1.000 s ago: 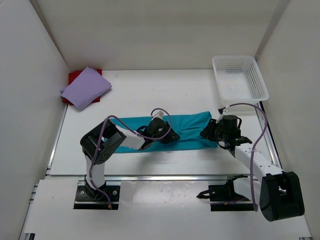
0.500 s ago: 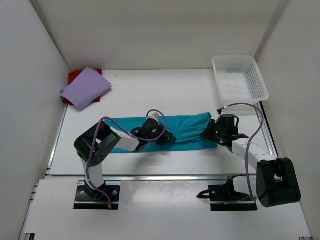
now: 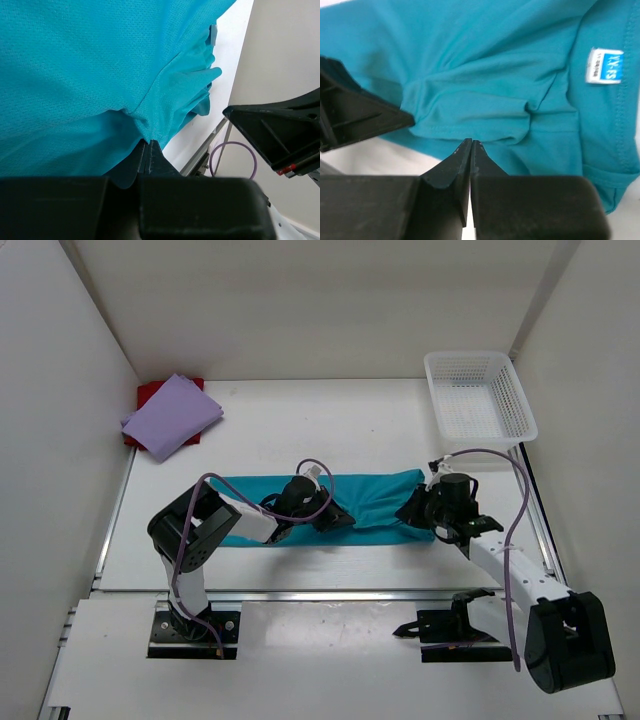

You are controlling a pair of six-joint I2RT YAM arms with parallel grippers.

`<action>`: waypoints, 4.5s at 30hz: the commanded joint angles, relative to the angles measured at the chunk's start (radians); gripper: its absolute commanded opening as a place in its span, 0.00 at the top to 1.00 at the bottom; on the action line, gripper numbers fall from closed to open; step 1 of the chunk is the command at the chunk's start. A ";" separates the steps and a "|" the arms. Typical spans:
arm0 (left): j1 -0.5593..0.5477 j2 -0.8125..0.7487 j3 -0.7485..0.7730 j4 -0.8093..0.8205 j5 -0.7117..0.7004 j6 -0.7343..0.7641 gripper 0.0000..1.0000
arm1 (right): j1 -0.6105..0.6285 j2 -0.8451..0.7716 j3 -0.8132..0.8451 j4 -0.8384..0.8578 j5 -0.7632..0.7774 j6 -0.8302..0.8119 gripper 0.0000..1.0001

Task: Fold and stack the t-shirts
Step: Fold the other side of the tshirt into a rectangle, then rotate the tshirt 90 degrees

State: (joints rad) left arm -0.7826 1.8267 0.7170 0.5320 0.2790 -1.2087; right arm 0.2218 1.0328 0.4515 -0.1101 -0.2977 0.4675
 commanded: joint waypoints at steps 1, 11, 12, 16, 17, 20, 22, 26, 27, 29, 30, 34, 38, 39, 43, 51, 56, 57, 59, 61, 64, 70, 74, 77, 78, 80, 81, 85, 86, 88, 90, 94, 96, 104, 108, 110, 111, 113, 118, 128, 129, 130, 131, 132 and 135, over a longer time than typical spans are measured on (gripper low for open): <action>0.008 -0.041 -0.007 0.025 0.040 0.012 1.00 | 0.010 -0.043 -0.011 -0.054 -0.008 0.000 0.99; 0.011 -0.032 -0.017 0.023 0.046 0.015 1.00 | -0.016 0.102 -0.016 0.019 0.034 -0.017 0.66; 0.009 -0.036 -0.013 0.025 0.049 0.014 1.00 | -0.003 0.127 -0.007 0.023 0.041 -0.021 0.67; 0.006 -0.023 -0.014 0.032 0.051 0.011 1.00 | 0.024 0.139 -0.002 0.053 0.035 -0.007 0.90; 0.008 -0.023 -0.013 0.034 0.054 0.011 1.00 | 0.030 0.125 -0.013 0.047 0.045 -0.006 0.97; 0.014 -0.035 -0.022 0.034 0.060 0.011 1.00 | 0.076 0.061 0.006 -0.017 0.120 -0.012 1.00; 0.023 -0.053 -0.016 0.020 0.061 0.030 1.00 | 0.093 0.020 0.013 -0.088 0.149 -0.017 1.00; 0.023 -0.067 -0.013 -0.016 0.075 0.043 1.00 | 0.097 -0.091 0.001 -0.190 0.140 -0.009 1.00; 0.026 -0.076 -0.014 -0.018 0.083 0.050 1.00 | 0.100 -0.112 -0.011 -0.207 0.135 -0.001 1.00; 0.034 -0.081 -0.016 -0.032 0.088 0.060 1.00 | 0.131 -0.135 -0.019 -0.238 0.120 0.019 1.00; 0.040 -0.078 -0.013 -0.041 0.089 0.066 1.00 | 0.134 -0.145 -0.030 -0.246 0.108 0.029 1.00; 0.054 -0.064 -0.013 -0.066 0.115 0.087 0.98 | 0.177 -0.187 -0.079 -0.270 0.101 0.072 1.00; 0.060 -0.046 -0.020 -0.106 0.135 0.115 0.90 | 0.174 -0.206 -0.112 -0.269 0.068 0.100 0.97; 0.063 -0.046 -0.025 -0.109 0.140 0.115 0.80 | 0.169 -0.211 -0.117 -0.263 0.054 0.106 0.93; 0.085 -0.082 -0.057 -0.119 0.155 0.144 0.54 | 0.118 -0.211 -0.070 -0.272 0.048 0.065 0.76; 0.127 -0.244 -0.015 -0.306 0.094 0.287 0.50 | -0.153 0.045 0.045 0.074 -0.078 -0.020 0.72; 0.227 -0.185 0.074 -0.273 0.075 0.273 0.49 | -0.261 0.248 0.088 0.286 -0.158 0.008 0.67; 0.262 -0.155 0.082 -0.258 0.086 0.271 0.50 | -0.268 0.286 0.105 0.300 -0.152 0.000 0.67; 0.311 -0.112 0.088 -0.227 0.101 0.252 0.50 | -0.278 0.344 0.118 0.319 -0.139 -0.006 0.67; 0.370 -0.046 0.091 -0.202 0.121 0.229 0.51 | -0.292 0.409 0.130 0.355 -0.190 0.005 0.67; 0.423 0.012 0.094 -0.175 0.141 0.209 0.52 | -0.294 0.469 0.135 0.407 -0.230 0.023 0.68; 0.502 0.051 0.049 -0.115 0.150 0.166 0.54 | -0.283 0.564 0.182 0.472 -0.291 0.050 0.71; 0.568 0.036 0.009 -0.070 0.131 0.137 0.55 | -0.306 0.604 0.228 0.477 -0.307 0.082 0.95; 0.615 0.019 -0.019 -0.052 0.108 0.130 0.56 | -0.317 0.630 0.263 0.471 -0.307 0.080 1.00; 0.626 0.016 -0.034 -0.031 0.106 0.117 0.55 | -0.326 0.633 0.274 0.463 -0.310 0.080 1.00; 0.652 0.014 -0.056 0.002 0.115 0.092 0.57 | -0.337 0.665 0.294 0.469 -0.334 0.091 1.00; 0.658 0.013 -0.054 0.014 0.106 0.081 0.56 | -0.334 0.677 0.306 0.480 -0.354 0.098 1.00; 0.649 0.019 -0.045 0.028 0.120 0.072 0.56 | -0.270 0.727 0.345 0.496 -0.434 0.047 0.80; 0.648 0.016 -0.048 0.031 0.121 0.077 0.56 | -0.262 0.749 0.351 0.509 -0.481 0.046 0.77; 0.641 0.026 -0.051 0.048 0.126 0.066 0.57 | -0.231 0.779 0.374 0.517 -0.500 0.040 0.73; 0.637 0.025 -0.048 0.049 0.141 0.066 0.58 | -0.228 0.806 0.400 0.495 -0.471 0.023 0.72; 0.626 0.006 -0.056 0.042 0.118 0.077 0.58 | -0.184 0.840 0.429 0.481 -0.449 0.002 0.71; 0.622 0.006 -0.065 0.043 0.123 0.075 0.59 | -0.176 0.857 0.450 0.468 -0.429 -0.019 0.71; 0.620 0.017 -0.063 0.053 0.118 0.071 0.60 | -0.170 0.911 0.509 0.483 -0.403 -0.010 0.63; 0.626 0.013 -0.065 0.057 0.121 0.063 0.62 | -0.165 0.955 0.538 0.538 -0.454 0.019 0.64; 0.634 0.014 -0.065 0.059 0.117 0.060 0.62 | -0.170 0.972 0.529 0.623 -0.513 0.065 0.70; 0.628 0.014 -0.064 0.060 0.115 0.061 0.62 | -0.176 0.987 0.514 0.653 -0.527 0.106 0.72; 0.632 0.016 -0.064 0.057 0.114 0.060 0.62 | -0.190 0.995 0.490 0.763 -0.585 0.157 0.77; 0.634 0.020 -0.062 0.054 0.111 0.060 0.63 | -0.203 0.983 0.463 0.807 -0.623 0.223 0.97; 0.674 0.014 -0.080 0.085 0.065 0.028 0.66 | -0.272 0.770 0.378 0.365 -0.336 0.082 1.00; 0.678 0.014 -0.077 0.083 0.072 0.028 0.66 | -0.275 0.780 0.377 0.362 -0.325 0.079 1.00; 0.680 0.020 -0.070 0.074 0.068 0.026 0.66 | -0.283 0.797 0.386 0.354 -0.331 0.074 1.00; 0.674 0.016 -0.070 0.080 0.074 0.024 0.66 | -0.289 0.808 0.385 0.339 -0.333 0.076 0.99; 0.672 0.019 -0.065 0.080 0.069 0.026 0.67 | -0.291 0.831 0.410 0.331 -0.336 0.082 0.99; 0.672 0.017 -0.068 0.074 0.069 0.029 0.66 | -0.282 0.868 0.444 0.302 -0.319 0.074 0.98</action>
State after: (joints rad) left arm -0.1131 1.8633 0.6502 0.5987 0.3687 -1.1801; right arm -0.0540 1.8568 0.8543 0.2752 -0.6674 0.5419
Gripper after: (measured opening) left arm 0.342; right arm 0.026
